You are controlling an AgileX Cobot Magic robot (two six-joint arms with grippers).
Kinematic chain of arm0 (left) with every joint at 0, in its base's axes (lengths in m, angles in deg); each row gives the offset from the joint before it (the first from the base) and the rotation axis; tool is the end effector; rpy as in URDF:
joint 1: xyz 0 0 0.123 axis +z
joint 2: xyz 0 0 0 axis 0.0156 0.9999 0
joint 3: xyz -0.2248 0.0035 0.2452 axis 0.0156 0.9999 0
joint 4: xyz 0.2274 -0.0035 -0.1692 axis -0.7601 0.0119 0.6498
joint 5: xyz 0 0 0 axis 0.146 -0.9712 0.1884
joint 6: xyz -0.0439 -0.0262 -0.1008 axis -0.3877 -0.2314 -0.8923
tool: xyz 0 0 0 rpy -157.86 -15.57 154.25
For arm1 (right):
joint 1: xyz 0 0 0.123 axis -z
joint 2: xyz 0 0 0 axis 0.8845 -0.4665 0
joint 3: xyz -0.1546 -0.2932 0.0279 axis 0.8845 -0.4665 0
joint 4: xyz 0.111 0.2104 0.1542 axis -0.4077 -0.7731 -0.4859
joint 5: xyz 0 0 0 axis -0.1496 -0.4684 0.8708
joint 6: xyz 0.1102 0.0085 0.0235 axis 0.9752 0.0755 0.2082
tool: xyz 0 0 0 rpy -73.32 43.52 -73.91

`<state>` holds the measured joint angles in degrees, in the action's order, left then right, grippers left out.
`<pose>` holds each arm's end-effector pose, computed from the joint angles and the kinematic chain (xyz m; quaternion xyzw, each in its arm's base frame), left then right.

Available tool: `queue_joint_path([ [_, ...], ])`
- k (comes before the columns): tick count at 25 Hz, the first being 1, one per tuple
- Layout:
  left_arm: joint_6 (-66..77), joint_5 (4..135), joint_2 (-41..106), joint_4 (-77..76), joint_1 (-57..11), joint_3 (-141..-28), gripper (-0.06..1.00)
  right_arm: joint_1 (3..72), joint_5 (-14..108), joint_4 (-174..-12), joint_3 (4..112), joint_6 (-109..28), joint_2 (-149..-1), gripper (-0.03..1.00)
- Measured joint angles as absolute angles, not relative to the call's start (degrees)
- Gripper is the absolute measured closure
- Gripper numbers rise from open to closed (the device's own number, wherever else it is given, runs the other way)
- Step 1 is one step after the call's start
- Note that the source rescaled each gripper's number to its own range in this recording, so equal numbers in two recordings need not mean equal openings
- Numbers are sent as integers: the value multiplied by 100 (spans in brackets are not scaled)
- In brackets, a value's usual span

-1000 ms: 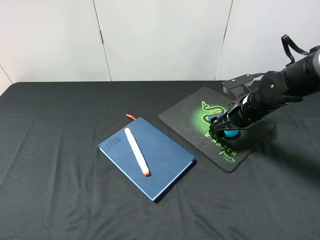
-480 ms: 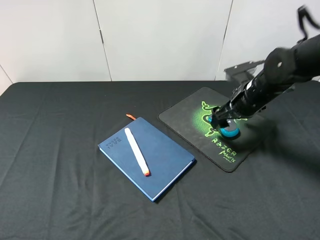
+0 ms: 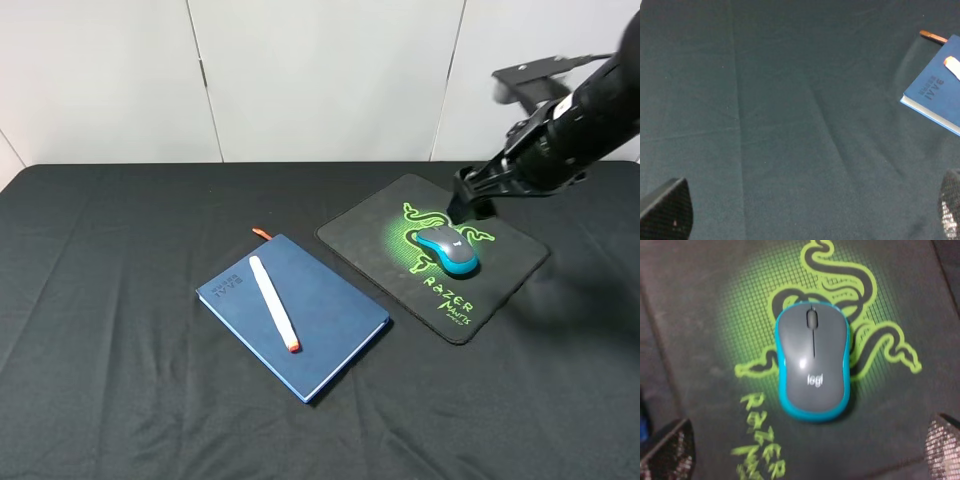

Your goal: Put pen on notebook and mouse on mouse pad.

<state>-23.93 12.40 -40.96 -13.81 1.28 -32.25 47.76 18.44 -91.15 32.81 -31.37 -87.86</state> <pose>-0.0033 -0.0010 0.2762 0.0341 0.8573 0.0190 0.5133 0.3162 0.0889 0.2477 -0.2039 0.9513 0.0427 0.2271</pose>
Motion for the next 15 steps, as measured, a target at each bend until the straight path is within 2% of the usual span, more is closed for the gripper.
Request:
queue_joint_path([
  [15, -2393, 1240, -4096, -1381, 128, -3225, -3, 4776, -297, -9082, 3281, -2617, -7046, -3],
])
